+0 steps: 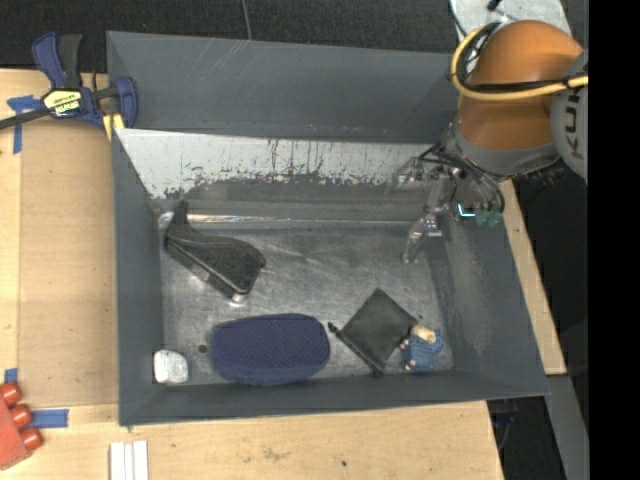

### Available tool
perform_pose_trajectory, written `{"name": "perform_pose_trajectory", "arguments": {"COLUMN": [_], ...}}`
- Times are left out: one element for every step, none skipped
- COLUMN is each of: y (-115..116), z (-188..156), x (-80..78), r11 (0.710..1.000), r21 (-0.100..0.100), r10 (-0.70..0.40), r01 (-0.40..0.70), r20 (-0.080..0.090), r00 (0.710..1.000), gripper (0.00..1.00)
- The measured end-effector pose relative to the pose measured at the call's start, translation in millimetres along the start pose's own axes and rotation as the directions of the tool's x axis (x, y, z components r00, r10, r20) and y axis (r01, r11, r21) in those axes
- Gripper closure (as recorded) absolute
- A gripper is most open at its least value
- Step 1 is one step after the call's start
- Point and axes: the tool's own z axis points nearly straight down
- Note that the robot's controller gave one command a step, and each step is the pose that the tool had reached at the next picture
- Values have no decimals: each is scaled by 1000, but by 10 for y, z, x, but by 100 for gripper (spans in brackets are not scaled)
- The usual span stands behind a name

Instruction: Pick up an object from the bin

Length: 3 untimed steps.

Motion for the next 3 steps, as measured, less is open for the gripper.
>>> {"name": "perform_pose_trajectory", "arguments": {"y": [246, 311, 336], "z": [609, 430, 1026], "x": [517, 1346, 1254], "r11": [999, 991, 996], "r21": [-2, -1, 0], "r10": [51, 134, 94], "r01": [-51, -134, -94], "r20": [-3, 1, 1], "r00": [999, 991, 996], "gripper": [0, 0, 0]}}
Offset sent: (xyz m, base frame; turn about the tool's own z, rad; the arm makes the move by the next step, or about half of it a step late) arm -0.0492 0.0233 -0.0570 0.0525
